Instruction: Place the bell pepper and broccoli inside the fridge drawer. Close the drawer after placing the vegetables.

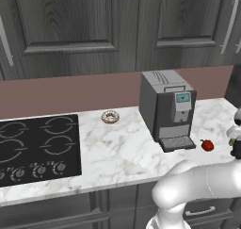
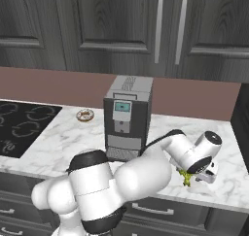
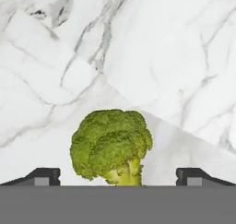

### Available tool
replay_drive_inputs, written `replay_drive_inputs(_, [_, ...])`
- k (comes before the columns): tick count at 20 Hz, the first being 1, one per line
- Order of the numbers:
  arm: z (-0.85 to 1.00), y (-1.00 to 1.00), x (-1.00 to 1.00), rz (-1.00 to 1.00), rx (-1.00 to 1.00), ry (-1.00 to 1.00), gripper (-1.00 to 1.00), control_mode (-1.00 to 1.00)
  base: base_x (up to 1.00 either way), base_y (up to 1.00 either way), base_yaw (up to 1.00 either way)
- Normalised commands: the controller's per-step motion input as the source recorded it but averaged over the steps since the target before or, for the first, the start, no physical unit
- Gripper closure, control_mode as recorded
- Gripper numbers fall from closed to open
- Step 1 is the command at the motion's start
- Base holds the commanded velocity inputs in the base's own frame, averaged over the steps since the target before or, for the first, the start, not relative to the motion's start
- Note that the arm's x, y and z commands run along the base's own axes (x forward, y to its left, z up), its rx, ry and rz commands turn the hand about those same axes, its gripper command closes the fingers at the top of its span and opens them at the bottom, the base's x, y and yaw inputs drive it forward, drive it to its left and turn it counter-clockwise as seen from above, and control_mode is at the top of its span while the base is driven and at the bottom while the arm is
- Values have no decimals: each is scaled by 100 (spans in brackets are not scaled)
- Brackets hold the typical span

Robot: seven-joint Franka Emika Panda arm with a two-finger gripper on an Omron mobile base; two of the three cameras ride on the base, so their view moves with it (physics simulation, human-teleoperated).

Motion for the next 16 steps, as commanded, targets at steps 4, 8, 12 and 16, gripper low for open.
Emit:
replay_drive_inputs(4, [-29,9,19,9,0,0,-100,-100,0,0,0])
replay_drive_inputs(8, [-25,4,35,8,0,0,-100,-100,0,0,0])
replay_drive_inputs(12, [-20,0,31,10,0,0,-100,-100,0,0,0])
replay_drive_inputs(16, [-31,0,18,11,0,0,-100,-100,0,0,0])
